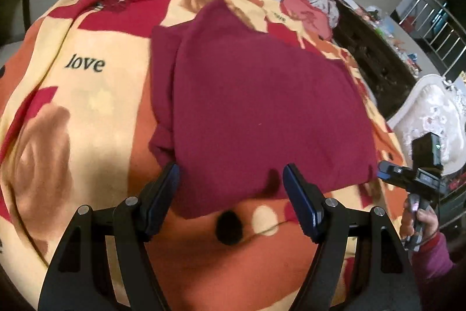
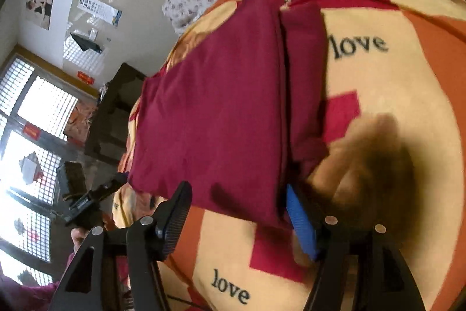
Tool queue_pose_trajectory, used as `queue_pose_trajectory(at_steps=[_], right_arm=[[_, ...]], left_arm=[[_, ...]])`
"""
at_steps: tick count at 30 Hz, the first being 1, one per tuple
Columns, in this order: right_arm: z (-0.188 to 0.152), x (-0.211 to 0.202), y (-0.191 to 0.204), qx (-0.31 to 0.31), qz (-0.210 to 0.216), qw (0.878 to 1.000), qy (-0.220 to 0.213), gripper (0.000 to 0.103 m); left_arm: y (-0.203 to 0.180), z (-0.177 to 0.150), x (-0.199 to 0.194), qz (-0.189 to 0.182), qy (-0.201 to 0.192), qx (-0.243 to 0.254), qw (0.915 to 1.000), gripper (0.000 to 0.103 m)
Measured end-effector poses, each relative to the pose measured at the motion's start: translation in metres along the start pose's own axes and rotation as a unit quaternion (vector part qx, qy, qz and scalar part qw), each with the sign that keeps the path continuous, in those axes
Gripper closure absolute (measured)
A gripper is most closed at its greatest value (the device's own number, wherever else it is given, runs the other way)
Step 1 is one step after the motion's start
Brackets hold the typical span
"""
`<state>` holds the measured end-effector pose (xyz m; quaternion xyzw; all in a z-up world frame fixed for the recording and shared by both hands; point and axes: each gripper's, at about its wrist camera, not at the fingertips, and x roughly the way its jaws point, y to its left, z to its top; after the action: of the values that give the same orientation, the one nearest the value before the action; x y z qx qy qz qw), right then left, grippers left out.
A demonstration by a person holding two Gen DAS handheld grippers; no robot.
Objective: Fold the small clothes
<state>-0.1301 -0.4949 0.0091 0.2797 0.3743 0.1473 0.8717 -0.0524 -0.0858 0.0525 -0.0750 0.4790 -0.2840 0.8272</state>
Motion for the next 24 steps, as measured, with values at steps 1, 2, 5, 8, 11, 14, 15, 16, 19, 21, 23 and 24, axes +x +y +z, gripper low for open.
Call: queue_pose_trajectory(at_steps=[1, 2, 5, 8, 11, 14, 15, 16, 19, 21, 23, 24], right_arm=[[-0.001, 0.003, 0.001, -0.011, -0.005, 1.000, 0.000, 0.050], [-0.002, 0.005, 0.002, -0.022, -0.027, 0.999, -0.001, 0.069], [0.001, 0.004, 0.004, -0.044, -0.060, 0.997, -0.003, 0.090], [0.006, -0.005, 0.018, -0.089, -0.104, 0.991, -0.001, 0.095], [0.012, -0.006, 0.022, -0.120, -0.143, 0.982, -0.005, 0.097], [0.013, 0.008, 0.009, -0.092, -0.133, 0.987, 0.020, 0.097], [0.014, 0.007, 0.008, -0.084, -0.129, 0.988, 0.019, 0.097], [0.015, 0.001, 0.005, -0.075, -0.123, 0.989, 0.012, 0.097], [0.020, -0.022, 0.010, -0.063, -0.145, 0.987, -0.015, 0.089], [0.021, -0.038, 0.018, -0.062, -0.148, 0.986, -0.037, 0.054], [0.025, -0.049, 0.029, -0.059, -0.106, 0.991, -0.050, 0.047], [0.027, -0.048, 0.037, -0.061, -0.083, 0.993, -0.050, 0.047]], left_arm=[[0.002, 0.000, 0.003, 0.000, -0.003, -0.005, 1.0000, 0.029], [0.003, -0.001, 0.005, -0.003, -0.003, -0.011, 0.9999, 0.030], [-0.001, -0.001, 0.017, -0.019, 0.027, 0.012, 0.9994, 0.053], [-0.006, 0.000, 0.019, -0.016, 0.045, 0.043, 0.9979, 0.060], [-0.005, -0.001, 0.017, -0.012, 0.050, 0.053, 0.9973, 0.062], [0.004, -0.009, 0.020, -0.008, 0.055, 0.034, 0.9979, 0.062], [0.005, -0.010, 0.020, -0.010, 0.054, 0.028, 0.9981, 0.062], [0.006, -0.011, 0.017, -0.010, 0.050, 0.021, 0.9985, 0.062], [0.001, -0.012, 0.005, -0.006, 0.042, 0.021, 0.9989, 0.062], [0.000, -0.013, -0.003, 0.002, 0.036, 0.024, 0.9991, 0.062], [0.000, -0.015, -0.012, 0.003, 0.027, 0.019, 0.9994, 0.062], [0.001, -0.016, -0.016, 0.001, 0.023, 0.015, 0.9996, 0.062]])
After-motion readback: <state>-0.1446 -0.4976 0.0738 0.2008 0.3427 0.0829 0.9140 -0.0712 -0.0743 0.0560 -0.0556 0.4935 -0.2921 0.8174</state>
